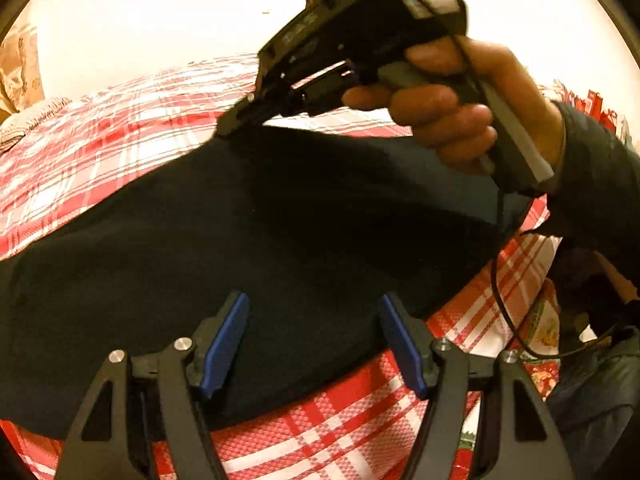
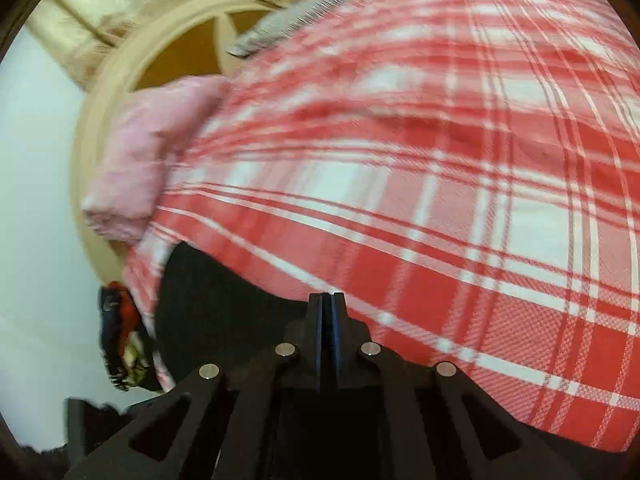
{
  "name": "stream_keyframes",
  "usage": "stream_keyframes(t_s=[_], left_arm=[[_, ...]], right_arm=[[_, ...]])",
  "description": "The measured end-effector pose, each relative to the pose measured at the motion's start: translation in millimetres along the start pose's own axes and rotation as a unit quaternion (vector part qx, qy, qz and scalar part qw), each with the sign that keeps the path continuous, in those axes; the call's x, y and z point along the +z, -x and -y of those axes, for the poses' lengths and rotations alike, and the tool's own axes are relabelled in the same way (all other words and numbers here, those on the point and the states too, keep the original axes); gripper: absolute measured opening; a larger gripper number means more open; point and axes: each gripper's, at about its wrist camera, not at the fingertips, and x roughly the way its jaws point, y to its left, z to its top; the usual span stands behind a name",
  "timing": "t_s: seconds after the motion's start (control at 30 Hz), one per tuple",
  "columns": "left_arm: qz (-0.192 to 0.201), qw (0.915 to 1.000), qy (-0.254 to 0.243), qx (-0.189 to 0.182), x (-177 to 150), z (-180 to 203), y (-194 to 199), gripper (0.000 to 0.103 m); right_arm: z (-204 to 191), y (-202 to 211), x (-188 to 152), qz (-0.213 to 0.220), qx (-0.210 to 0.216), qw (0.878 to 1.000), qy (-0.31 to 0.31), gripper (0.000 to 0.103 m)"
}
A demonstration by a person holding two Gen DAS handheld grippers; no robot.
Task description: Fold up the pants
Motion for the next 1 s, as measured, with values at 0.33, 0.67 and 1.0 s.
stream_keyframes(t_s=[0.33,0.67,1.0], left_arm=[[0.019,0.9995,0.021,0.016,5,-8,21,0.071],[-0.001,0.9981,0.039,0.048,-5,-28,11,0.071],[0.009,0.995,0.038,0.092,-4,-43,26,0.071]], right_arm=[[8,40,-18,0.039,-0.034,0.999,0.012,0.051],[69,165,-93,0.126,-0.167,0.978,-0.008,0.051],[201,325,-170,0.23,-0.259,0.922,-0.174,0.051]])
